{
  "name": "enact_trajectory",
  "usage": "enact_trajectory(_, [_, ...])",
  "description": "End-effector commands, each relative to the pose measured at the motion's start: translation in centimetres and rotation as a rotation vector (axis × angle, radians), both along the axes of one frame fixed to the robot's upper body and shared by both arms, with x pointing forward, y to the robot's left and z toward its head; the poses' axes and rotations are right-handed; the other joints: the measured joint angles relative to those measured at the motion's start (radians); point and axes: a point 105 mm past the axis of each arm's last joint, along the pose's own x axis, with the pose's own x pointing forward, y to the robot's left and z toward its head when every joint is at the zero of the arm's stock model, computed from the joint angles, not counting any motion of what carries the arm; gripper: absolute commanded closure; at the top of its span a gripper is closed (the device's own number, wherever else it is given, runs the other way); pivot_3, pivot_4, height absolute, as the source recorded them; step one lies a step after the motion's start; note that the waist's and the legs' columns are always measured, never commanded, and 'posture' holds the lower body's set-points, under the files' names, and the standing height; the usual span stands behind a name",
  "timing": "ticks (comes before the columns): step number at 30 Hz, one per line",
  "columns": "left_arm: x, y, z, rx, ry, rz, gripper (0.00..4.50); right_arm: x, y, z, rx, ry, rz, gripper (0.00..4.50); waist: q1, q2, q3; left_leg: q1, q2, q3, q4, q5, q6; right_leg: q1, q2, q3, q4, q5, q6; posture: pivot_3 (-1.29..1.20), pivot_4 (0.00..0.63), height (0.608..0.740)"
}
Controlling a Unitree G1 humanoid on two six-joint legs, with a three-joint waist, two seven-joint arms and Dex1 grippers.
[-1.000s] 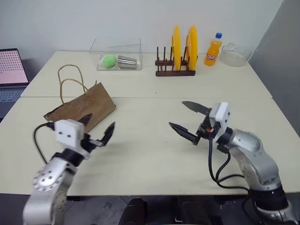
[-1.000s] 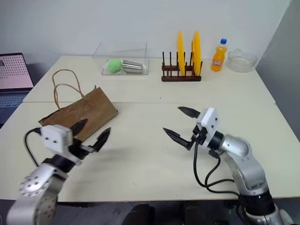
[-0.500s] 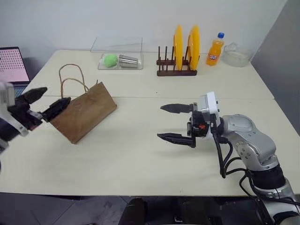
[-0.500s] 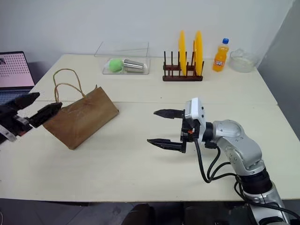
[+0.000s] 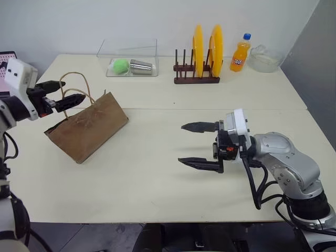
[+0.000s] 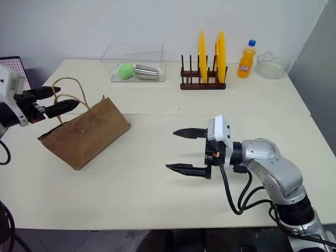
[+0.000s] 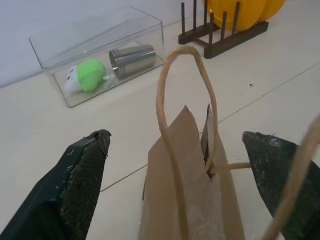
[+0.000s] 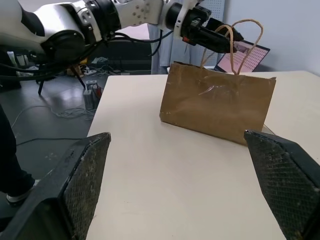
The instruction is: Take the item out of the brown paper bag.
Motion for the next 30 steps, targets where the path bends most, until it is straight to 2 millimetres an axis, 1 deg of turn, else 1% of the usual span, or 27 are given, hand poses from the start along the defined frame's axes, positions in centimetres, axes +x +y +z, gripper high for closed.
enact_trajectory(1, [0.6, -0.2, 1.9, 0.016, -0.059, -0.022, 0.01, -0.8, -0.4, 1.5, 0.031, -0.047, -0.013, 0.00, 0.000, 0.000, 0.000, 0.000, 0.000, 0.000, 0.000, 0.000, 0.000, 0.000, 0.000, 0.000, 0.000, 0.000, 0.000, 0.00, 0.150, 0.740])
enact_trajectory(3, [0.8, -0.4, 2.3, 0.013, -0.066, -0.043, 0.01, -1.0, -0.5, 1.9, 0.068, -0.025, -0.015, 0.00, 0.000, 0.000, 0.000, 0.000, 0.000, 0.000, 0.001, 0.000, 0.000, 0.000, 0.000, 0.000, 0.000, 0.000, 0.000, 0.00, 0.150, 0.740])
enact_trajectory(6, [0.9, -0.2, 2.7, 0.014, -0.068, -0.052, 0.58, -1.0, -0.7, 3.3, 0.162, -0.007, -0.032, 0.00, -0.003, -0.001, 0.000, 0.000, 0.000, 0.000, 0.001, 0.000, 0.000, 0.000, 0.000, 0.000, 0.000, 0.000, 0.000, 0.00, 0.150, 0.740])
enact_trajectory(8, [0.8, -0.3, 2.7, 0.014, -0.056, -0.070, 1.21, -0.9, -0.8, 3.7, 0.185, -0.012, -0.045, 0.00, -0.003, -0.001, 0.000, 0.000, 0.000, 0.000, 0.001, 0.000, 0.000, 0.000, 0.000, 0.000, 0.001, 0.000, 0.000, 0.00, 0.150, 0.740])
enact_trajectory(13, [0.9, -0.6, 2.3, 0.025, -0.035, -0.102, 2.80, -0.9, -0.8, 2.8, 0.128, -0.023, -0.048, 0.00, -0.003, -0.001, 0.000, 0.000, 0.000, 0.000, 0.001, 0.000, 0.000, 0.000, 0.000, 0.000, 0.001, 0.000, 0.000, 0.00, 0.150, 0.740])
enact_trajectory(15, [1.0, -0.7, 2.5, 0.024, -0.041, -0.106, 3.38, -0.9, -0.8, 2.7, 0.124, -0.022, -0.047, 0.00, -0.003, -0.001, 0.000, 0.000, 0.000, 0.000, 0.001, 0.000, 0.000, 0.000, 0.000, 0.000, 0.001, 0.000, 0.000, 0.00, 0.150, 0.740])
enact_trajectory(16, [1.1, -0.9, 2.6, 0.027, -0.046, -0.111, 3.81, -0.9, -0.8, 2.6, 0.119, -0.023, -0.047, 0.00, -0.003, -0.001, 0.000, 0.000, 0.000, 0.000, 0.001, 0.000, 0.000, 0.000, 0.000, 0.000, 0.001, 0.000, 0.000, 0.00, 0.150, 0.740])
enact_trajectory(18, [1.2, -1.1, 2.9, 0.027, -0.056, -0.119, 4.40, -0.9, -0.8, 2.5, 0.114, -0.024, -0.046, 0.00, -0.003, -0.001, 0.000, 0.000, 0.000, 0.000, 0.001, 0.000, 0.000, 0.000, 0.000, 0.000, 0.002, 0.000, 0.000, 0.00, 0.150, 0.740])
enact_trajectory(19, [1.2, -1.2, 3.2, 0.024, -0.064, -0.120, 4.48, -0.9, -0.8, 2.4, 0.112, -0.024, -0.047, 0.00, -0.003, -0.001, 0.000, 0.000, 0.000, 0.000, 0.002, 0.000, 0.000, 0.000, 0.000, 0.000, 0.002, 0.000, 0.000, 0.00, 0.150, 0.740])
enact_trajectory(26, [1.4, -2.7, 5.5, 0.033, -0.119, -0.182, 4.48, -1.0, -0.7, 1.9, 0.093, -0.023, -0.040, 0.00, -0.003, -0.001, 0.000, 0.000, 0.000, 0.000, 0.002, 0.000, 0.000, 0.000, 0.000, -0.001, 0.002, 0.000, 0.000, 0.00, 0.150, 0.740])
enact_trajectory(30, [1.8, -4.2, 6.7, 0.053, -0.148, -0.230, 4.48, -0.9, -0.8, 1.9, 0.089, -0.025, -0.045, 0.00, -0.002, -0.001, 0.000, 0.000, 0.000, 0.000, 0.003, 0.000, 0.000, 0.000, 0.000, 0.000, 0.003, 0.000, 0.000, 0.00, 0.150, 0.740])
